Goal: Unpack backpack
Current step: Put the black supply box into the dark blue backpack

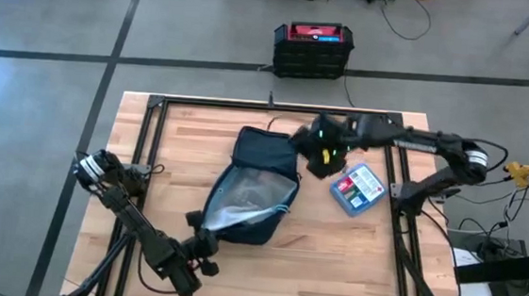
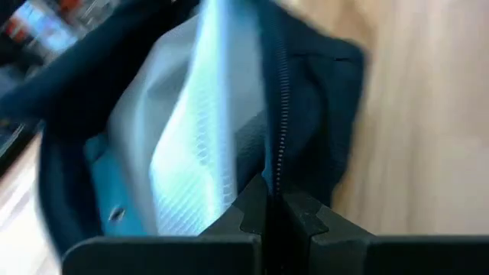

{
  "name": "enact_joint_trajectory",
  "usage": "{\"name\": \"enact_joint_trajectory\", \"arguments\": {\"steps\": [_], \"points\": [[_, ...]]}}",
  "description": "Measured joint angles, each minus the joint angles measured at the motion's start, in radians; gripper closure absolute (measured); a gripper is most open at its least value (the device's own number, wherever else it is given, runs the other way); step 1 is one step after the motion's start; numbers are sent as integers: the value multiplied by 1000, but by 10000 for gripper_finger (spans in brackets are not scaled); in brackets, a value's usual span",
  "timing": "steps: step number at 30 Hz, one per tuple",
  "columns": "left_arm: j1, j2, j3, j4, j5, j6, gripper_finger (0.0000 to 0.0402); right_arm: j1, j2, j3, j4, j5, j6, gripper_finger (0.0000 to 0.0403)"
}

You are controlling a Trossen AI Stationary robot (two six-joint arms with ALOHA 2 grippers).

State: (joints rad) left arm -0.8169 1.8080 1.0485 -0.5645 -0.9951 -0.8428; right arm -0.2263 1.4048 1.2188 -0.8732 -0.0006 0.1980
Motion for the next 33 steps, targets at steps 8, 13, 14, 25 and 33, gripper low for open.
{"name": "enact_joint_trajectory", "arguments": {"steps": [8, 13, 14, 25, 33], "points": [[67, -3, 35, 378, 140, 511, 402, 308, 65, 1, 339, 133, -182, 245], [66, -4, 87, 375, 152, 587, 402, 351, 169, 3, 529, 211, -343, 245], [65, -4, 96, 372, 155, 601, 402, 353, 193, 3, 553, 224, -370, 245], [64, -6, 122, 321, 175, 618, 402, 361, 443, 6, 599, 353, -568, 245], [66, -9, 121, 317, 175, 606, 402, 356, 473, 7, 650, 370, -604, 176]]}}
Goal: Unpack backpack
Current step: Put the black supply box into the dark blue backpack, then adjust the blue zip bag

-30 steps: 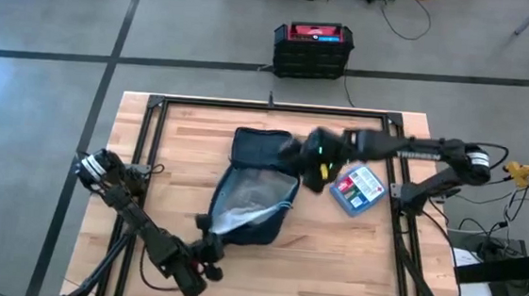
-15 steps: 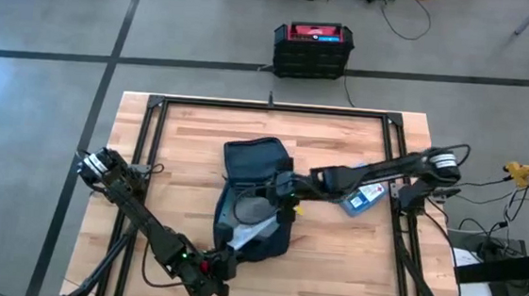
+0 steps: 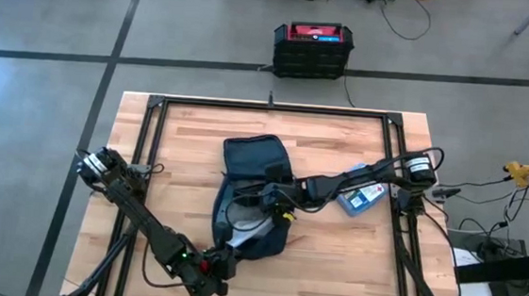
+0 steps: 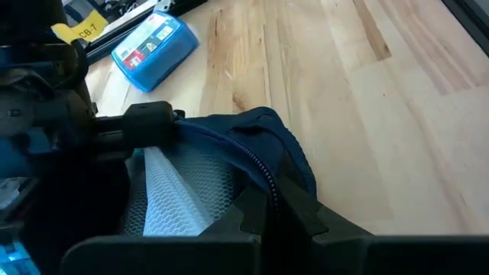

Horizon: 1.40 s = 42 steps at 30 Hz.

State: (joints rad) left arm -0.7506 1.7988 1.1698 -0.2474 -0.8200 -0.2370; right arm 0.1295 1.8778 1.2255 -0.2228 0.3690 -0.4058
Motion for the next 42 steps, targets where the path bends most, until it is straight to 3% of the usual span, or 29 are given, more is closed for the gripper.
{"name": "enact_joint_trajectory", "arguments": {"steps": [4, 7, 17, 24, 29, 34, 39, 42], "points": [[1, 0, 0, 1, 0, -13, 402, -6, 0, 20, 4, -2, 17, 94], [2, 0, 0, 2, 0, -24, 402, -5, 0, 38, 5, -5, 11, 69], [2, 0, 0, 1, -3, -34, 402, 56, 0, 167, -55, -69, 1, 61], [2, 0, -2, 0, -3, -39, 402, 123, -5, 285, -250, -62, 47, 60], [-1, 0, -2, -11, -2, -63, 402, 197, -46, 302, -439, 39, 117, 61], [-19, -1, -2, -72, -7, -102, 402, 239, -124, 289, -706, 151, 322, 85], [-41, -1, -2, -165, -88, -202, 402, 230, -248, 158, -865, 148, 627, 117], [-41, -2, -18, -180, -105, -265, 402, 209, -345, 22, -877, 81, 799, 125]]}}
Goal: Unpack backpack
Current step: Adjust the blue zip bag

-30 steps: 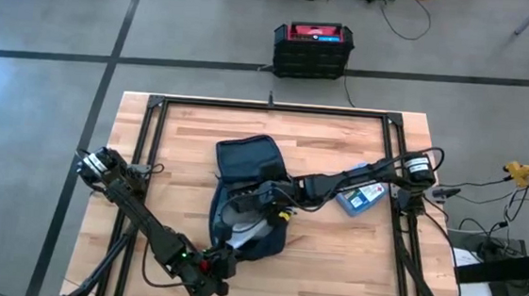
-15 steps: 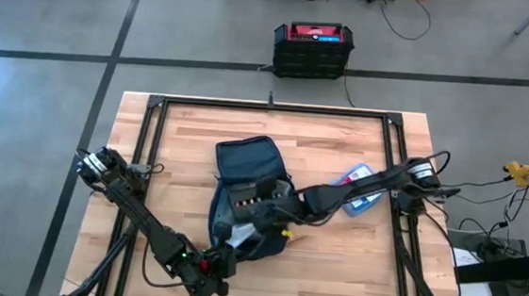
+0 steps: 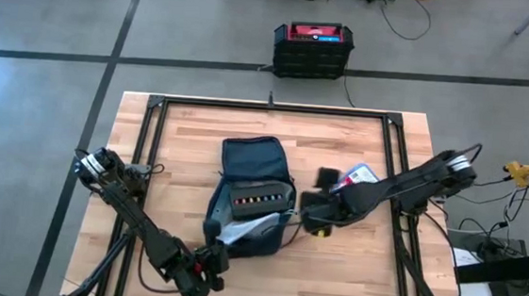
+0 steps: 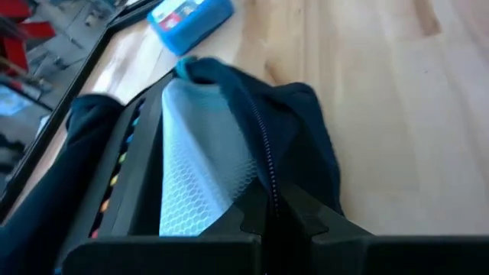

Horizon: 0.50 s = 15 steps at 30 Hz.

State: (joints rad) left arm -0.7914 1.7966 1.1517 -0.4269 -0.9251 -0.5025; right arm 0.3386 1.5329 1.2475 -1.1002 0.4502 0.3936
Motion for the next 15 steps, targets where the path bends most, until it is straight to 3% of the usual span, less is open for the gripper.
{"name": "enact_joint_trajectory", "arguments": {"steps": [5, 11, 15], "points": [[2, 0, -39, 15, -38, -81, 402, -61, -168, -242, 1, -19, 290, 128], [60, -1, -95, -16, -231, -178, 402, -82, -278, -449, 9, -31, 491, 128], [134, -26, -110, -160, -181, -227, 402, -81, -256, -512, 18, -71, 556, 128]]}}
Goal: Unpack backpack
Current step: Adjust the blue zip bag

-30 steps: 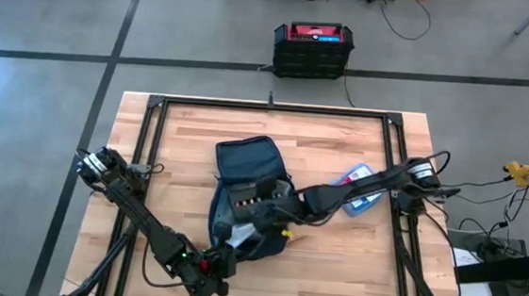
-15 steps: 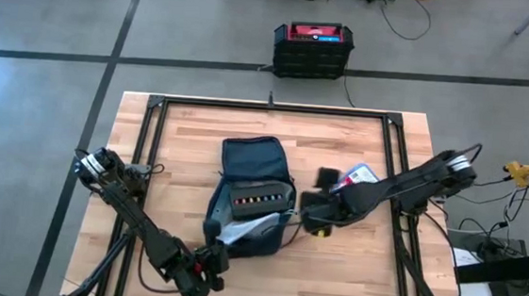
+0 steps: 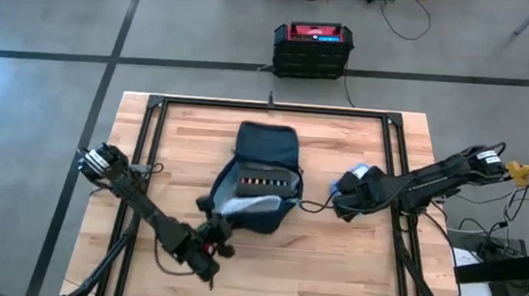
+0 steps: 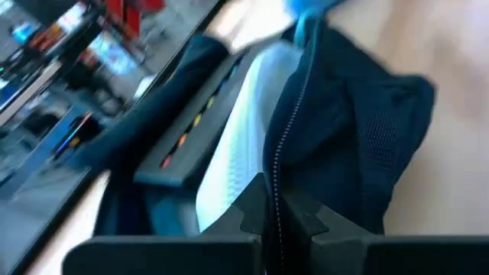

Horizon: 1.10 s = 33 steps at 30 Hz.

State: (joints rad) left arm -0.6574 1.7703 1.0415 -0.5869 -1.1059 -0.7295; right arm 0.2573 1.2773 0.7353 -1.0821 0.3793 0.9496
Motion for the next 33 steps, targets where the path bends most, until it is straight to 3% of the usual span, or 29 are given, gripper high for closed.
{"name": "enact_joint_trajectory", "arguments": {"steps": [5, 9, 13, 20, 25, 29, 33], "points": [[11, -65, -1, -190, 45, -5, 402, 21, 74, -19, 79, -11, -4, 129], [-24, -165, 3, -254, 96, 17, 402, 56, 99, 6, 347, -46, -86, 128], [-43, -273, 3, -257, 195, 58, 399, 99, 89, 75, 493, -86, -239, 128], [-54, -381, 5, -304, 287, 146, 342, 144, 76, 150, 353, -60, -330, 140], [-55, -445, 5, -398, 306, 121, 282, 195, 85, 111, 413, -40, -398, 154], [-55, -481, 5, -287, 323, 85, 252, 187, 129, 108, 576, 35, -514, 167], [-58, -458, -21, -17, 328, 213, 243, 140, 217, 105, 810, 53, -659, 188]]}}
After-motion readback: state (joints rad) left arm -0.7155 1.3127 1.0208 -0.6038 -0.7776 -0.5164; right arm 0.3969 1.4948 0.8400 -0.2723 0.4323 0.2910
